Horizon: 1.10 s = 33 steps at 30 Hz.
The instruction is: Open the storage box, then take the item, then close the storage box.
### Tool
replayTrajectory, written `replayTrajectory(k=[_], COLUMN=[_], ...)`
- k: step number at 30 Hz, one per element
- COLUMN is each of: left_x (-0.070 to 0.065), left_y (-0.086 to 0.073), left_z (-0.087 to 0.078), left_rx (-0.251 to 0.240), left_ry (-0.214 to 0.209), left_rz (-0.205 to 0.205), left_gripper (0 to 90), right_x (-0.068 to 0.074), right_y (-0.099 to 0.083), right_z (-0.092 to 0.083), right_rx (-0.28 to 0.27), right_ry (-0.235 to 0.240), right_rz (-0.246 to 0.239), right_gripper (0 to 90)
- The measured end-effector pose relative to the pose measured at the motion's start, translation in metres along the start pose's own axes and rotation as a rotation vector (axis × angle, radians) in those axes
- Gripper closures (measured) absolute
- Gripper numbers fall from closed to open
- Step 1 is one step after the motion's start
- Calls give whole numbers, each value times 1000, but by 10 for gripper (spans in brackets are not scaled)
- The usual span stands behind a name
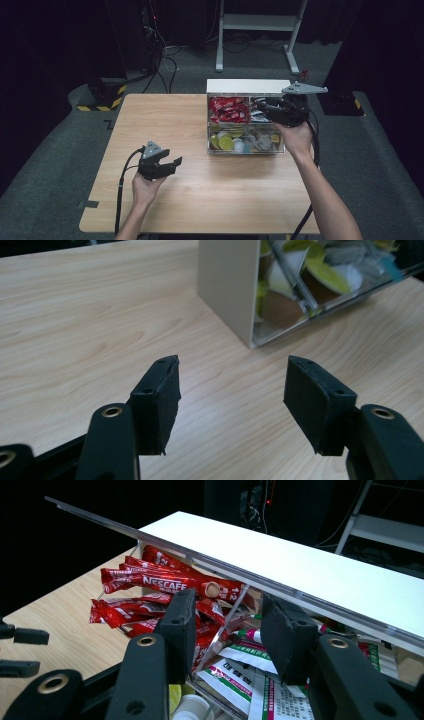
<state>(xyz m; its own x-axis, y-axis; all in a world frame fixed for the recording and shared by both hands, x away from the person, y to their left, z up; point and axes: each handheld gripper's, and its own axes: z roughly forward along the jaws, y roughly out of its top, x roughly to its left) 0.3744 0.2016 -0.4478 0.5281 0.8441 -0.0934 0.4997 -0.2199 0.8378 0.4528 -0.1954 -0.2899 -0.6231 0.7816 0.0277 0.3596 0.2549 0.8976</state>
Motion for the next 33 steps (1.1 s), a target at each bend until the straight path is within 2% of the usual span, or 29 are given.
replayTrajectory(k=[3, 4, 10, 13, 17, 24, 29, 32, 33], left_x=[-1, -1, -5, -8, -11, -13, -15, -18, -19], left_y=[16, 16, 35, 43, 53, 67, 77, 84, 87], left_z=[3, 3, 5, 4, 5, 6, 6, 6, 6], left_rx=[16, 16, -25, -46, -46, -76, -83, -100, -102], left_ry=[-24, -24, -53, -55, -58, -84, -84, -83, -79], left_rz=[-10, -10, -20, -4, 9, 6, 32, 27, 39], left_gripper=[371, 383, 405, 406, 419, 439, 456, 470, 470], right_x=[0, 0, 0, 1, 0, 0, 1, 0, 0], right_y=[0, 0, 0, 1, 1, 2, 2, 3, 3], right_z=[0, 0, -1, -1, 0, 0, 1, 1, 1], right_rx=[-2, -2, 1, 8, 2, 15, 15, 20, 19], right_ry=[-2, -2, -3, -8, -6, -8, -10, -6, -3], right_rz=[3, 3, 5, 0, 4, -2, -6, -7, -9], right_gripper=[580, 580, 581, 579, 579, 578, 578, 578, 577])
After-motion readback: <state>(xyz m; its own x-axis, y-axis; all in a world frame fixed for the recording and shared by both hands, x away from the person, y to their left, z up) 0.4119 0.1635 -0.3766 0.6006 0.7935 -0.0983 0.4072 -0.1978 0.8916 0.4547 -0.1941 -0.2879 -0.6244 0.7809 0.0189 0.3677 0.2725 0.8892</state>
